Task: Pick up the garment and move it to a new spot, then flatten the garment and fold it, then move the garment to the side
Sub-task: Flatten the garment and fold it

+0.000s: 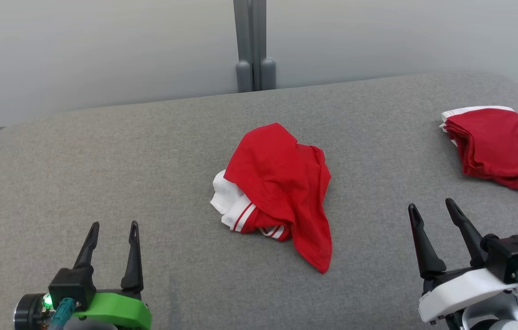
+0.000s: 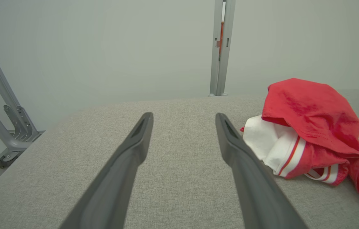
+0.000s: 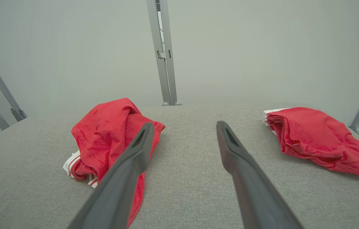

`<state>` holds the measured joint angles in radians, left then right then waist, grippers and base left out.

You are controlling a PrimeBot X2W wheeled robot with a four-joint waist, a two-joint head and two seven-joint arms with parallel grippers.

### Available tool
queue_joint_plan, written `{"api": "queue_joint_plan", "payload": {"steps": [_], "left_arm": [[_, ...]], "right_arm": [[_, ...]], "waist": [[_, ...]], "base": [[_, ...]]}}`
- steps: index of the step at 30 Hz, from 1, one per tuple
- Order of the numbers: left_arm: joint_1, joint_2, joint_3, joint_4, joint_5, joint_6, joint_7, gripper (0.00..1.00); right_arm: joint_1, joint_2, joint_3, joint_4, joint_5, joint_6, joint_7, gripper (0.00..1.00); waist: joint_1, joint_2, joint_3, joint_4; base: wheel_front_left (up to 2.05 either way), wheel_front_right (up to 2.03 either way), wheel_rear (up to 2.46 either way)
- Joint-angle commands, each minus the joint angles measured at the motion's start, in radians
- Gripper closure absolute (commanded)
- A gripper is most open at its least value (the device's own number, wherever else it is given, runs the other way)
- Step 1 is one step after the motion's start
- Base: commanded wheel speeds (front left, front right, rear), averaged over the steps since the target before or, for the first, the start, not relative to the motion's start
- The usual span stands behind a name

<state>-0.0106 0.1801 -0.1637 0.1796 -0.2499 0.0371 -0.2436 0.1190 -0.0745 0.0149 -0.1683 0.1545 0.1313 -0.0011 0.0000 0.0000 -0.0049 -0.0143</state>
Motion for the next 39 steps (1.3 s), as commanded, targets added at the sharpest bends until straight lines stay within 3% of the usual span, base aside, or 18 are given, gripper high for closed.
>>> {"api": "queue_joint_plan", "payload": {"steps": [1,13,18,25,35,36,37,39], "left_arm": [[0.002,0.005,0.000,0.001,-0.005,0.006,-0.003,0.00],[-0.038,0.014,-0.005,-0.025,0.001,0.017,-0.007,0.00],[-0.093,0.007,-0.016,-0.059,0.017,0.018,-0.013,0.00],[-0.193,-0.025,-0.048,-0.078,0.048,0.013,-0.019,0.00],[-0.235,-0.059,-0.050,-0.096,0.059,0.009,-0.022,0.00],[-0.236,-0.060,-0.049,-0.098,0.061,0.009,-0.022,0.00],[-0.236,-0.062,-0.046,-0.099,0.063,0.009,-0.022,0.00],[-0.236,-0.064,-0.043,-0.101,0.069,0.009,-0.022,0.00]], "right_arm": [[0.006,-0.001,0.000,-0.005,-0.001,-0.001,0.003,0.00],[-0.017,-0.008,0.001,-0.014,0.000,-0.001,0.009,0.00],[-0.050,-0.037,0.075,0.020,0.005,-0.001,0.026,0.00],[-0.100,-0.080,0.265,0.185,0.043,-0.001,0.047,0.00],[-0.200,-0.084,0.314,0.416,0.031,-0.001,0.026,0.02],[-0.204,-0.082,0.315,0.427,0.031,-0.001,0.023,0.57],[-0.207,-0.081,0.321,0.433,0.036,-0.001,0.015,1.00],[-0.208,-0.085,0.339,0.435,0.044,0.000,0.004,1.00]], "waist": [[0.0000,0.0000,0.001,0.000],[0.0000,0.0000,0.041,0.014],[0.0000,0.0000,0.117,0.044],[0.0000,0.0000,0.241,0.126],[0.0000,0.0000,0.305,0.167],[0.0000,0.0000,0.307,0.168],[0.0000,0.0000,0.308,0.168],[0.0000,0.0000,0.309,0.168]], "base": [[0.00,0.00,0.00],[0.00,0.00,0.00],[0.00,0.00,0.00],[0.00,0.00,0.00],[0.00,0.00,0.00],[0.00,0.00,0.00],[0.00,0.00,0.00],[0.00,0.00,0.00]]}}
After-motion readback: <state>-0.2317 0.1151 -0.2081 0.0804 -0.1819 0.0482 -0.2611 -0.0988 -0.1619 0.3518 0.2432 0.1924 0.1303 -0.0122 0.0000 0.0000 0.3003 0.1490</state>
